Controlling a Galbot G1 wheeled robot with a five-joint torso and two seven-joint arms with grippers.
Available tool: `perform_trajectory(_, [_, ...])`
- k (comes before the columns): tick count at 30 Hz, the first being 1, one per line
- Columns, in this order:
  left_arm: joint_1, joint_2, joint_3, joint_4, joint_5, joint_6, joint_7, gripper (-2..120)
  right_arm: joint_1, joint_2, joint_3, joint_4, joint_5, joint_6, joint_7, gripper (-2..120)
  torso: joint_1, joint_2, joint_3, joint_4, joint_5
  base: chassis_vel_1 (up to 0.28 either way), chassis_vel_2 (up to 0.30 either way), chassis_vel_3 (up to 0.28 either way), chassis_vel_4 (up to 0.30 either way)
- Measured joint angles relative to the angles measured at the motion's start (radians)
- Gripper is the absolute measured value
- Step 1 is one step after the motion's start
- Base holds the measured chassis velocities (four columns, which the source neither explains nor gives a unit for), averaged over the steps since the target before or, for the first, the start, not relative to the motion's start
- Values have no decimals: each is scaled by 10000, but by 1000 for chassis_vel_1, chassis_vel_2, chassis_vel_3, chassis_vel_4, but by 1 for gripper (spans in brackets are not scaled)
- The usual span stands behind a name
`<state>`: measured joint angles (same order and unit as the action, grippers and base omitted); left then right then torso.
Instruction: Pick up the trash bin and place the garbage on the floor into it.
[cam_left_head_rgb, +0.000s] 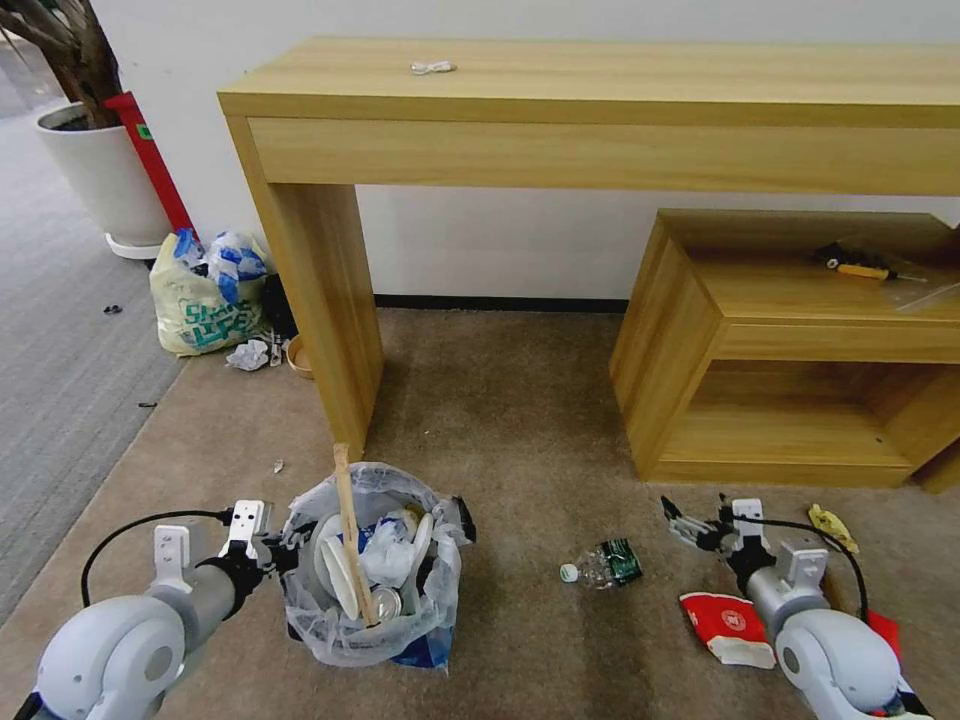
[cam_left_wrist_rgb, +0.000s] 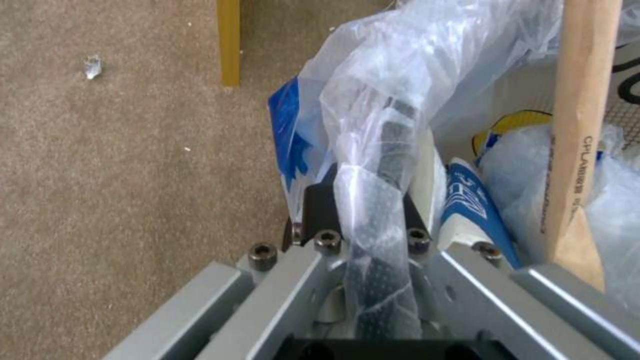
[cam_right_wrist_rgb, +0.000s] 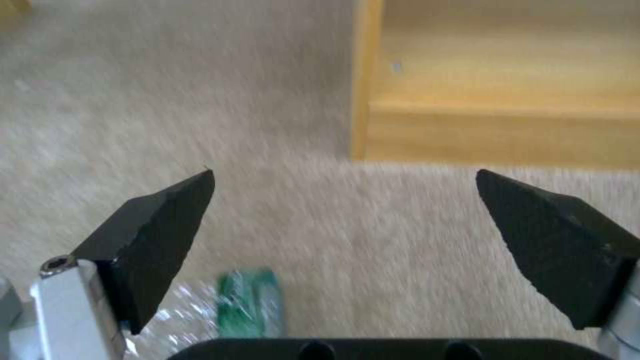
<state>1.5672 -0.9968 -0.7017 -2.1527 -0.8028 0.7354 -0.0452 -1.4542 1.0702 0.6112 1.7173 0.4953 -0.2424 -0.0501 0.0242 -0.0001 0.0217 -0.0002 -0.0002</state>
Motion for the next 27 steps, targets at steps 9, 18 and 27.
perform_trajectory(9, [-17, 24, 62, 12, 12, 0, -24, 0, 992, -125, -703, -1769, 360, -996, -536, 100, 0, 0, 0, 0, -1, 0, 0, 0, 0])
perform_trajectory(18, [-30, 46, 81, 11, -24, 0, -93, 0, 2553, -469, -1891, -2990, 734, -2376, -1131, 100, 0, 0, 1, 2, -2, 0, 0, 0, 0])
perform_trajectory(27, [-12, 20, 67, 7, -28, 0, -104, 0, 3591, -289, -3104, -3477, 782, -3602, -467, 100, 0, 0, 1, 1, -3, 0, 0, 0, 0])
